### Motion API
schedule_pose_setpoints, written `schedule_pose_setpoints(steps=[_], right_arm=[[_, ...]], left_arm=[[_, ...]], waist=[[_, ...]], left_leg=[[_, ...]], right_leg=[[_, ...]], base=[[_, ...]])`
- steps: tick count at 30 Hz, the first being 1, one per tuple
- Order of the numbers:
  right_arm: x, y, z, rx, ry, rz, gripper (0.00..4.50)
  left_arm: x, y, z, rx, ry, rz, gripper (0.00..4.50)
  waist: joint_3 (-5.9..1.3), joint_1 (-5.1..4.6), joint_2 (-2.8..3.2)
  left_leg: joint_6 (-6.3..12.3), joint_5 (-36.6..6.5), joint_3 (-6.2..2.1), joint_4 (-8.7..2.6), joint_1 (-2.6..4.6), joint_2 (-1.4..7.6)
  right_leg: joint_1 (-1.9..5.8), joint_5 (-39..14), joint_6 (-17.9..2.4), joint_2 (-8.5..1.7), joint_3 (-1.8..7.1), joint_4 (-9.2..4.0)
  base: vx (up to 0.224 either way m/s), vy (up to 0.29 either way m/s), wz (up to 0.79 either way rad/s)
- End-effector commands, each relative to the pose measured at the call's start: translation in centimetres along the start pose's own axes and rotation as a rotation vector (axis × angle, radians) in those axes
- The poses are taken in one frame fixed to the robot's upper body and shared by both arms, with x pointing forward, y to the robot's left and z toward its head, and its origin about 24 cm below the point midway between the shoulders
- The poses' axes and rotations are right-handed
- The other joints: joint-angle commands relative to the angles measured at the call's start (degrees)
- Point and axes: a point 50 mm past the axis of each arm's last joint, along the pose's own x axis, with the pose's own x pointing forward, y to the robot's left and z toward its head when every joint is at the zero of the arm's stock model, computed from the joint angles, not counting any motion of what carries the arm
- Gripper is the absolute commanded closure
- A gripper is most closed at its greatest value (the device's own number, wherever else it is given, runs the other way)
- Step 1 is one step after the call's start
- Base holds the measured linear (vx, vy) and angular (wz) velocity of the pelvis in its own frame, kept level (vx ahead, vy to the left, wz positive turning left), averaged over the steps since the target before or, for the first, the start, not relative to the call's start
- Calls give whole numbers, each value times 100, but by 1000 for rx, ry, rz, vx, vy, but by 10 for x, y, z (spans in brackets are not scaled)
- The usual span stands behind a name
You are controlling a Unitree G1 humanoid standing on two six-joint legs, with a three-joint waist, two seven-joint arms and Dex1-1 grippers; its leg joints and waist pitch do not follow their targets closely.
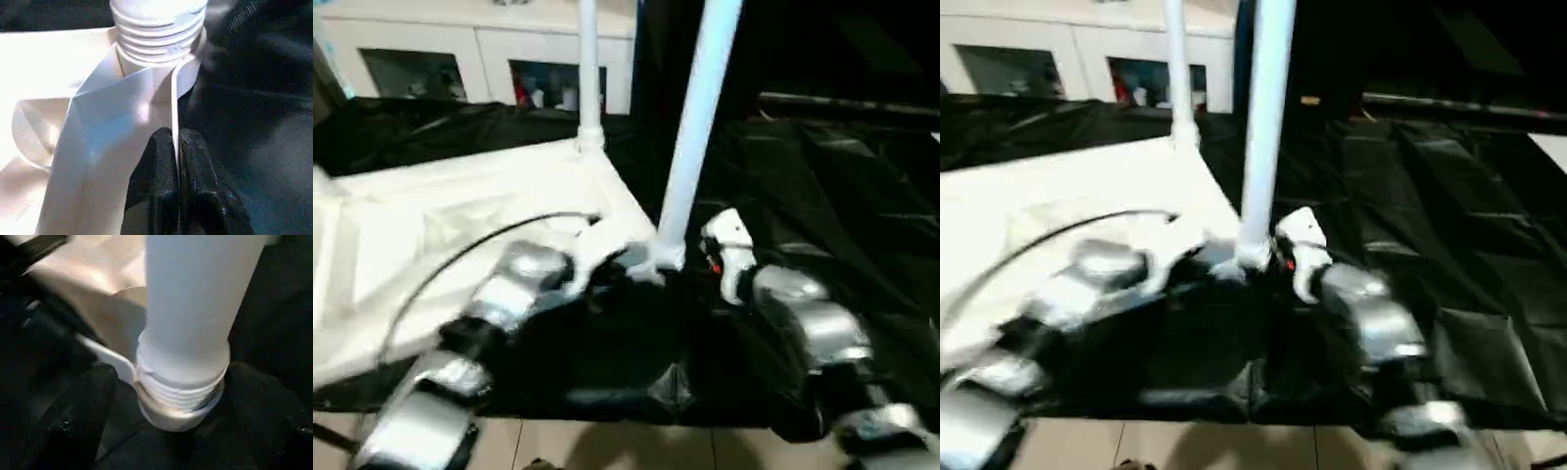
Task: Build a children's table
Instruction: Rotate leg to tighten
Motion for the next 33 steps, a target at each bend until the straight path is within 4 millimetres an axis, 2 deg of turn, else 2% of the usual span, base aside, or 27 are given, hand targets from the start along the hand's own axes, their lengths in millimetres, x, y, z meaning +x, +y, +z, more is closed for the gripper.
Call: schedule_pose_setpoints(steps=[1,3,5,8,10,11,13,15,19,24,25,27,28,29,31,32,33], right_arm=[[3,6,10,-26,-27,76,70],[-2,5,11,-35,-17,117,70],[-7,8,10,-61,16,184,70],[-9,10,7,-77,43,228,70],[-8,10,5,-87,55,234,94],[-7,9,3,-105,72,227,101],[-6,8,2,-103,71,218,104],[-5,9,3,-99,67,217,142],[-5,10,3,-96,65,223,168],[-3,11,-2,-77,67,209,175],[-3,10,-3,-64,67,190,175],[2,2,-13,9,66,35,176],[3,2,-13,11,66,30,176],[6,-2,-20,49,70,-78,176],[7,-3,-22,63,72,-112,176],[15,-3,-29,158,64,-249,177],[21,-2,-34,246,61,-353,177]], left_arm=[[8,-15,16,46,-108,-133,450],[5,-18,14,48,-102,-173,450],[-1,-21,10,42,-88,-213,450],[-4,-24,9,35,-92,-229,450],[-5,-25,8,34,-92,-230,450],[-5,-25,8,32,-92,-226,450],[-5,-25,7,33,-90,-223,450],[-6,-25,7,33,-90,-220,450],[-7,-25,7,29,-90,-216,450],[-6,-25,7,23,-94,-201,450],[-6,-25,7,19,-96,-193,450],[0,-19,8,-1,-95,-108,450],[0,-19,8,-2,-95,-105,450],[5,-14,8,-24,-87,-38,450],[6,-12,8,-34,-82,-13,450],[14,-4,8,-73,-58,92,450],[21,2,9,-110,-42,178,450]], waist=[[-360,21,-10],[-352,40,-8],[-336,81,-20],[-334,106,-26],[-331,110,-28],[-334,112,-57],[-337,108,-64],[-340,106,-75],[-340,108,-74],[-344,106,-77],[-344,106,-76],[-339,78,-87],[-339,78,-87],[-337,52,-81],[-337,18,-84],[-335,-1,-92],[-322,-33,-82]], left_leg=[[255,-1339,37,-325,192,66],[237,-1443,41,-338,191,81],[164,-1527,39,-360,187,86],[108,-1609,58,-350,208,87],[89,-1602,53,-358,197,84],[76,-1557,50,-358,186,83],[80,-1520,53,-350,187,78],[105,-1453,51,-346,180,75],[139,-1410,58,-337,182,72],[158,-1376,61,-330,180,68],[157,-1370,60,-330,181,69],[106,-1391,62,-339,175,62],[106,-1391,62,-339,175,62],[22,-1477,49,-350,171,61],[-40,-1599,49,-353,189,53],[-49,-1612,52,-355,180,44],[-98,-1673,58,-362,191,35]], right_leg=[[195,-297,-1386,-120,55,-366],[192,-461,-1408,-130,59,-371],[201,-647,-1330,-122,56,-373],[168,-830,-1283,-135,75,-392],[173,-870,-1255,-137,73,-392],[173,-945,-1210,-148,70,-388],[172,-953,-1186,-147,74,-390],[178,-892,-1179,-143,72,-379],[172,-866,-1190,-138,74,-380],[175,-838,-1191,-134,72,-376],[175,-839,-1191,-136,73,-374],[161,-925,-1178,-133,73,-384],[161,-925,-1178,-133,73,-384],[165,-1096,-1133,-143,69,-395],[145,-1229,-1091,-135,72,-413],[146,-1272,-1060,-131,75,-421],[112,-1392,-1030,-125,89,-443]], base=[[0,0,0],[0,0,0],[0,0,0],[0,0,0],[0,0,0],[0,0,0],[0,0,0],[0,0,0],[0,0,0],[0,0,0],[0,0,0],[0,0,0],[0,0,0],[0,0,0],[0,0,0],[0,0,0],[0,0,0]])
